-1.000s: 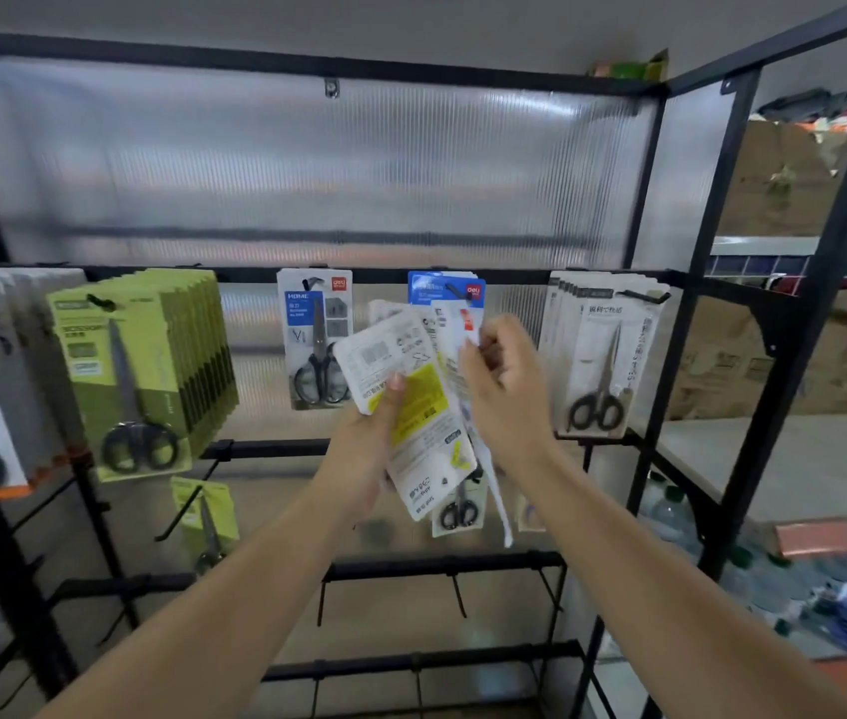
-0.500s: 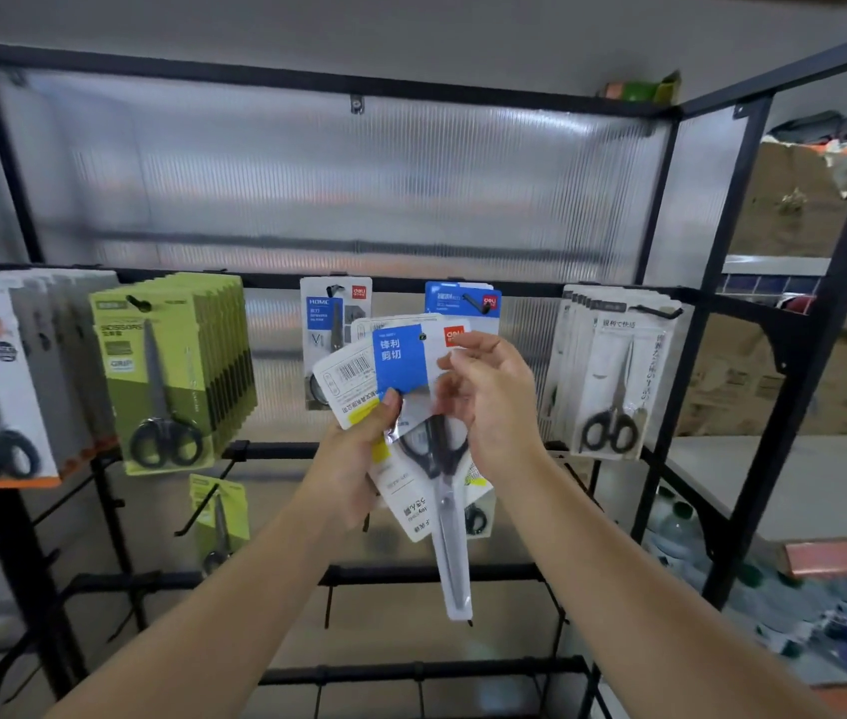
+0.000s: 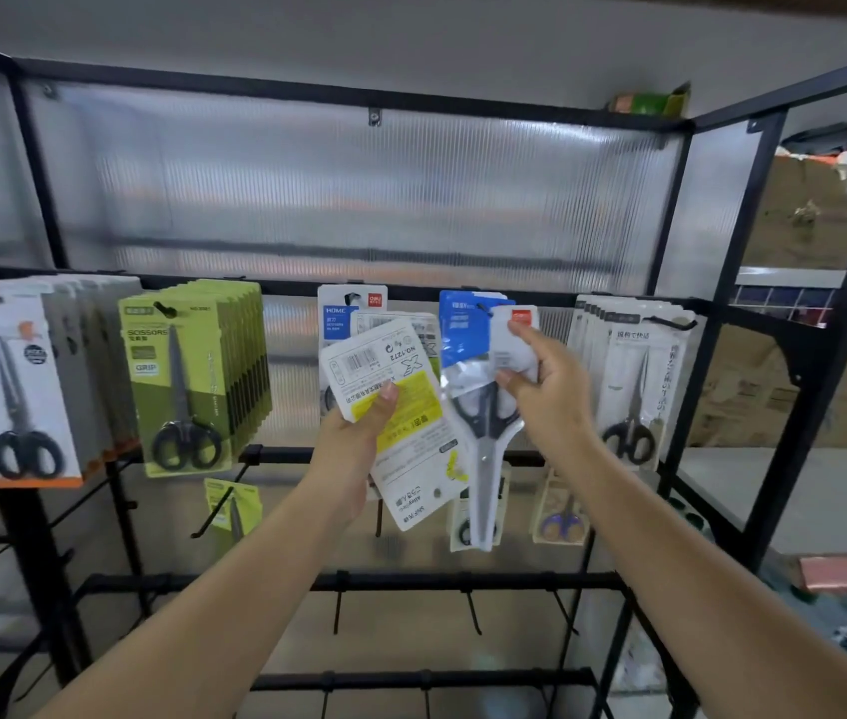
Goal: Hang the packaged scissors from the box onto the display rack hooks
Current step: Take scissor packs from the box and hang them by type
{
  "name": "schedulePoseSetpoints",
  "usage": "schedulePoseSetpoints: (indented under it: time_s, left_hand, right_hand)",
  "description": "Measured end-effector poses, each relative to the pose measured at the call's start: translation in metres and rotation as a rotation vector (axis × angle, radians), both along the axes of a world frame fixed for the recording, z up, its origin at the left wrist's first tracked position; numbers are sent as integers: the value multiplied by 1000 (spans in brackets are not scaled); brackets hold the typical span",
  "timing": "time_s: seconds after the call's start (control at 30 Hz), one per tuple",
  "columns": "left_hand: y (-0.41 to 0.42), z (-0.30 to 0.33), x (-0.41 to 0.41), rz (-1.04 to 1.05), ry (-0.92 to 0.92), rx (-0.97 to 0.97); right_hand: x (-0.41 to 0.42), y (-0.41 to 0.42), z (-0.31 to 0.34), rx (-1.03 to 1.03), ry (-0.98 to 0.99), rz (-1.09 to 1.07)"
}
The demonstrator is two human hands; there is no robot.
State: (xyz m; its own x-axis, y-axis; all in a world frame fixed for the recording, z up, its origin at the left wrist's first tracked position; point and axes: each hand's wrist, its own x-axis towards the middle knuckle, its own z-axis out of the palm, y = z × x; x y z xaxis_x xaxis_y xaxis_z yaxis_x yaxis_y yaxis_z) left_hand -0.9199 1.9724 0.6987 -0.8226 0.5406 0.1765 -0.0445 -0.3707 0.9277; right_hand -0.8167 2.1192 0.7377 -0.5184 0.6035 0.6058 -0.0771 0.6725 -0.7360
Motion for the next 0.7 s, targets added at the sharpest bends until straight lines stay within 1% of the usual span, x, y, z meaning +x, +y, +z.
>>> schedulePoseSetpoints:
  time_s: [0.07, 0.2, 0.33, 0.43, 0.53, 0.6, 0.63, 0.7]
  left_hand:
    - [-3, -2, -4, 26, -16, -14]
    - [-3, -5, -5, 34, 0, -21]
    - [-3, -7, -5, 20, -1, -22]
    - [-4, -6, -5, 28, -17, -34]
    - [-5, -3, -6, 29, -18, -28]
    - [-5, 0, -5, 36, -22, -26]
    - [-6, 2, -5, 34, -22, -26]
    - [-7, 4, -4, 29, -25, -21]
  right_hand:
    - [4, 13, 8, 45, -62, -65]
    - [4, 26, 11, 75, -189, -99]
    - [-1, 27, 8, 207, -314, -182]
    - [-5, 25, 5, 257, -413, -228]
    - [-19, 27, 12, 284, -475, -255]
    - [-36, 33, 23, 341, -577, -253]
    - [-44, 35, 27, 341, -652, -239]
    - [-57, 38, 30, 266, -754, -184]
